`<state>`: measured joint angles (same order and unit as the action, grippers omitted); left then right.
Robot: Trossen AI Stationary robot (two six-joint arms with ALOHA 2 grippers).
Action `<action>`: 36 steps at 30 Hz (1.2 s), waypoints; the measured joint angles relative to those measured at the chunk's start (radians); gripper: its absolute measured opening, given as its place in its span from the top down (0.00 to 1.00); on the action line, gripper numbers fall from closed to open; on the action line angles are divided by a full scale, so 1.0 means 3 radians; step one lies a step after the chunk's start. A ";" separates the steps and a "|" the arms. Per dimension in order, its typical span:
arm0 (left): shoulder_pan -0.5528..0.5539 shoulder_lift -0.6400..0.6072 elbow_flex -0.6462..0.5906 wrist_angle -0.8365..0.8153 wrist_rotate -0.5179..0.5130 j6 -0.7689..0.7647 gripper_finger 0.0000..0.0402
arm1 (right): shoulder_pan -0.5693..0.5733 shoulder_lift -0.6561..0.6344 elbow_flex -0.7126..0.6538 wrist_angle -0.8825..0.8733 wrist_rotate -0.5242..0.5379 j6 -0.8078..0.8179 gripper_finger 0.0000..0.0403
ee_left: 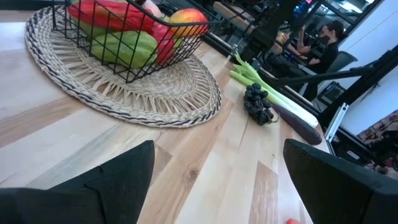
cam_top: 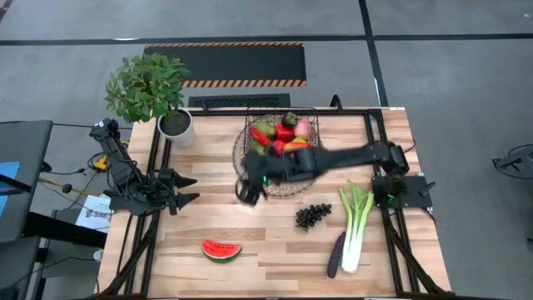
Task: Build produce basket
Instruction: Put the orange watermelon into the black wire basket
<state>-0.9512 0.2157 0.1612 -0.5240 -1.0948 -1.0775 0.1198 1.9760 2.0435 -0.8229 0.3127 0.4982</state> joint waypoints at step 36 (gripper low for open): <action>0.0000 0.0046 0.0000 -0.0003 0.0302 0.0122 0.15 | 0.1013 0.2108 -0.0019 0.3295 0.0177 -0.0845 0.41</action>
<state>-0.9512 0.2295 0.1612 -0.5247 -1.0042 -1.0409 0.4236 2.6083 2.0377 0.1657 0.3658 0.2446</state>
